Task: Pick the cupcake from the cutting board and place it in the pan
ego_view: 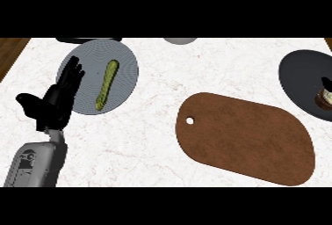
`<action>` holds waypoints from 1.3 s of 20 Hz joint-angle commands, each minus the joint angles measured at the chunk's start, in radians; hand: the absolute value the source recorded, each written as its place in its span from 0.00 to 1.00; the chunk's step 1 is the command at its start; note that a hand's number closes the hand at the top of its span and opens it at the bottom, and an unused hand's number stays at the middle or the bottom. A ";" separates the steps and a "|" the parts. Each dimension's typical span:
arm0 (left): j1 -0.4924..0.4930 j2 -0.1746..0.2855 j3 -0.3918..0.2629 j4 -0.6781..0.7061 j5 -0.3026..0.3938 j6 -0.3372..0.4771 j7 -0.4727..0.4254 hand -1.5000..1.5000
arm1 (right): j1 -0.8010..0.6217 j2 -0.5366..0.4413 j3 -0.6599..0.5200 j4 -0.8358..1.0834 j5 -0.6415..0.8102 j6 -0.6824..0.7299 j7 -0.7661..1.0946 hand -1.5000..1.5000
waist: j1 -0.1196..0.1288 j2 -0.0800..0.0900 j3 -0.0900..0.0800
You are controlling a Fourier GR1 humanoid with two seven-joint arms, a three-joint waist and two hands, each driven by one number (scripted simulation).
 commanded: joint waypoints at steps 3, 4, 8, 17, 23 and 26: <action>-0.017 -0.008 -0.002 0.008 -0.001 0.006 0.004 0.50 | -0.006 -0.018 -0.059 0.094 -0.072 0.122 -0.105 0.00 | -0.001 0.000 0.000; -0.011 0.009 0.004 -0.024 0.014 -0.012 0.027 0.50 | 0.011 -0.031 -0.060 0.102 -0.072 0.129 -0.125 0.00 | 0.002 -0.003 0.000; 0.040 -0.013 -0.019 -0.030 -0.008 -0.002 -0.010 0.50 | 0.032 -0.004 -0.127 0.069 -0.138 0.034 -0.250 0.00 | 0.004 -0.004 0.000; 0.032 0.003 0.018 -0.010 -0.009 0.023 0.026 0.50 | 0.101 -0.036 -0.292 0.057 -0.364 0.275 -0.446 0.00 | -0.057 -0.028 -0.006; 0.075 0.025 0.049 -0.015 0.004 0.006 -0.018 0.50 | 0.248 -0.031 -0.292 -0.044 -0.448 0.490 -0.501 0.00 | -0.091 -0.043 -0.010; 0.101 -0.005 0.029 -0.009 -0.028 0.042 -0.023 0.50 | 0.293 -0.034 -0.291 -0.130 -0.486 0.571 -0.487 0.00 | -0.111 -0.050 -0.013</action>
